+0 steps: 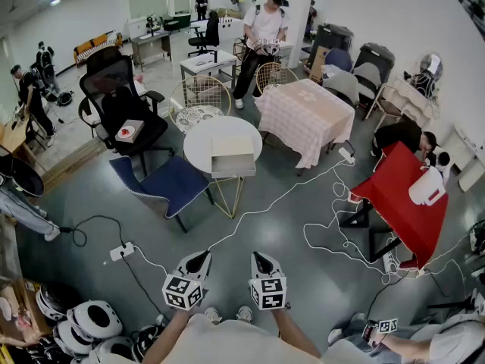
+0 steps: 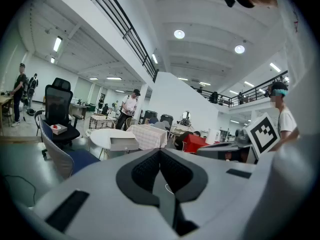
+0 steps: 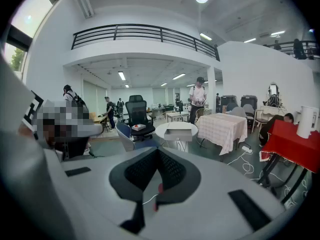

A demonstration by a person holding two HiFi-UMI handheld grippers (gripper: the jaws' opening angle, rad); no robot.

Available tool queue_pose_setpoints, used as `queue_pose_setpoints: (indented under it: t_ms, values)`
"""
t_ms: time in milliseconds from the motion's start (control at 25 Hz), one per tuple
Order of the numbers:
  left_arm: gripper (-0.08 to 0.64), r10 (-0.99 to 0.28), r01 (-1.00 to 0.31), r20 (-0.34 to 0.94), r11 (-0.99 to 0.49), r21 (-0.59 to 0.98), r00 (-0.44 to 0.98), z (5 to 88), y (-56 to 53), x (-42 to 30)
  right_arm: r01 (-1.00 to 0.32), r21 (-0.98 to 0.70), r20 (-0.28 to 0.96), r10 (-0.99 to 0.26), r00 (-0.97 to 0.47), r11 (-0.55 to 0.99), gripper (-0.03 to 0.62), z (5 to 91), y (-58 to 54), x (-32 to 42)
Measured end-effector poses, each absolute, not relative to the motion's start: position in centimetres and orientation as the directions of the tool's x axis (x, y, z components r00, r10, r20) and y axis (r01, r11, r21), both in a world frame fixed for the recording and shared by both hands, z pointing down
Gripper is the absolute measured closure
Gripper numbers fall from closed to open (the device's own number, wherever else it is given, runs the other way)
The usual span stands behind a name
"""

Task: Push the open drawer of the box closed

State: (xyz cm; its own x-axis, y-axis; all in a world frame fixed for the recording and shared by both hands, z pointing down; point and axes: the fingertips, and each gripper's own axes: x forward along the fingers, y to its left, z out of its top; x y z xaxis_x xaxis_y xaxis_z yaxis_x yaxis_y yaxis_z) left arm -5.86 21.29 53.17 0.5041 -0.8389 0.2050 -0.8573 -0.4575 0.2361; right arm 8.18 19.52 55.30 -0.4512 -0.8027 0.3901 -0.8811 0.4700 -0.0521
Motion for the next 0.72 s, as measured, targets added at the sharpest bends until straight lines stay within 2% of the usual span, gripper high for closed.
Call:
queue_pose_setpoints:
  t_ms: [720]
  values:
    - [0.548,-0.841,-0.861,0.209,-0.454,0.229,0.499,53.0,19.6,-4.7,-0.867,-0.092,0.35,-0.8,-0.488,0.489,0.577,54.3,17.9,8.8]
